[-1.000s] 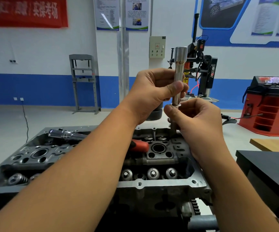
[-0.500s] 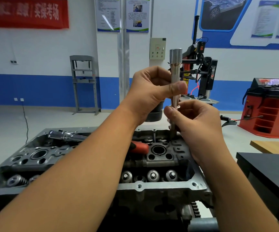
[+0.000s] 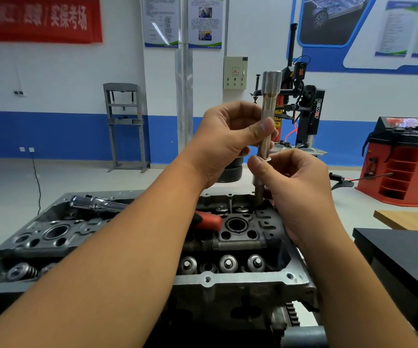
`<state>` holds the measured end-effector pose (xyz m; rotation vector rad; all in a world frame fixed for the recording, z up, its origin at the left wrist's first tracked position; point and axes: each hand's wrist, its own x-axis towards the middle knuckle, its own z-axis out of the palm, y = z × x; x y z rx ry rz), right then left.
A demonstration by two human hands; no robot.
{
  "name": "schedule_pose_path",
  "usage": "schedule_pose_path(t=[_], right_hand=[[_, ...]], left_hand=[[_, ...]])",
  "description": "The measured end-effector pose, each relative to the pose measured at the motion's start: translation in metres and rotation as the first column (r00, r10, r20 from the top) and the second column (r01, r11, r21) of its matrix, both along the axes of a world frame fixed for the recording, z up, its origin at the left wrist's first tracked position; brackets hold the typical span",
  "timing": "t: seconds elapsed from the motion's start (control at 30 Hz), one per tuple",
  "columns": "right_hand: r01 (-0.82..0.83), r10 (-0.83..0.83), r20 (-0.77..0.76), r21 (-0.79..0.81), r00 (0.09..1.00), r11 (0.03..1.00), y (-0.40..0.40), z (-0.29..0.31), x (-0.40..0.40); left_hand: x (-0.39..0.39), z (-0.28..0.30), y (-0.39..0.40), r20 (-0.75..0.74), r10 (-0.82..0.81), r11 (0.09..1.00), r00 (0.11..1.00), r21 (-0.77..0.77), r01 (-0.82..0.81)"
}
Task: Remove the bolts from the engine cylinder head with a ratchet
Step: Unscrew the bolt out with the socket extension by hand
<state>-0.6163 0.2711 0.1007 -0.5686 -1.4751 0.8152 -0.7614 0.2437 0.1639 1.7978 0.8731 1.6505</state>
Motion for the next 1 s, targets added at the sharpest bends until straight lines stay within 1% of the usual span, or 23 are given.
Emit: schedule_pose_path(t=[0.1,0.17,0.2,0.27,0.33,0.37,0.43,0.47,0.5,0.57,0.63,0.7,0.8,0.9,0.97,1.0], right_hand=[[-0.015,0.014,0.03,0.013,0.999,1.0,0.0027,-0.0001,-0.0016],[-0.06,0.06,0.03,-0.005,0.998,0.998,0.0045,0.0002,-0.003],[-0.098,0.099,0.014,-0.026,0.995,0.995,0.0043,0.0016,-0.0032],[-0.147,0.146,-0.02,-0.06,0.989,0.987,0.002,0.0045,-0.0037],[-0.128,0.126,-0.039,-0.06,0.991,0.99,-0.002,0.0058,-0.0047],[-0.09,0.087,-0.051,-0.051,0.995,0.995,-0.0035,0.0055,-0.005],[-0.021,0.019,-0.063,-0.038,0.998,0.999,-0.0053,0.0044,-0.0044],[0.003,-0.005,-0.069,-0.028,0.998,1.0,-0.0051,0.0035,-0.0042],[0.022,-0.023,-0.062,-0.021,0.998,1.0,-0.0046,0.0026,-0.0042],[0.039,-0.04,-0.065,-0.025,0.997,0.999,-0.0016,0.0001,-0.0043],[0.019,-0.023,-0.091,-0.036,0.996,0.999,0.0009,0.0,-0.0039],[-0.011,0.006,-0.098,-0.054,0.995,0.998,-0.0003,0.0019,-0.0027],[-0.048,0.042,-0.078,-0.081,0.996,0.996,-0.0021,0.005,0.0005],[-0.045,0.043,-0.039,-0.041,0.998,0.998,-0.0026,0.0045,0.0019],[-0.08,0.077,-0.06,-0.05,0.995,0.996,-0.0019,0.0047,-0.0002],[-0.097,0.093,-0.06,-0.061,0.994,0.993,-0.0021,0.0057,-0.0012]], left_hand=[[0.0006,-0.0002,0.004,0.014,-0.037,0.999,0.999,-0.013,0.037],[0.0006,-0.0007,0.0043,0.018,-0.114,0.992,0.993,-0.047,0.115],[0.0004,-0.0006,0.0033,0.011,-0.129,0.99,0.992,-0.048,0.129],[0.0008,-0.0003,0.0019,-0.007,-0.087,0.996,0.996,-0.014,0.087],[0.0015,-0.0006,0.001,0.001,-0.021,1.0,1.0,0.02,0.021],[0.0015,-0.0003,0.0007,0.02,0.002,1.0,1.0,0.028,-0.002],[0.0009,-0.0005,0.0013,0.035,0.025,0.999,0.999,0.034,-0.026],[0.0008,-0.0006,0.0015,0.019,0.026,0.999,0.999,0.023,-0.026],[0.0005,-0.0013,0.0023,-0.011,0.014,1.0,1.0,-0.001,-0.014],[0.0001,-0.002,0.0043,-0.064,-0.072,0.995,0.995,-0.079,0.067],[-0.0007,0.0,0.0036,-0.076,-0.134,0.983,0.988,-0.139,0.123],[-0.0006,0.0012,0.0006,-0.062,-0.153,0.978,0.986,-0.154,0.142],[-0.0002,-0.0002,0.0004,-0.068,-0.101,0.992,0.993,-0.08,0.096],[0.0006,-0.0011,-0.0004,-0.068,-0.02,1.0,0.997,0.014,0.021],[0.001,-0.0008,-0.0003,-0.038,0.021,0.999,0.999,0.041,-0.02],[0.0008,-0.0004,-0.0003,-0.031,0.032,0.999,0.999,0.031,-0.031]])
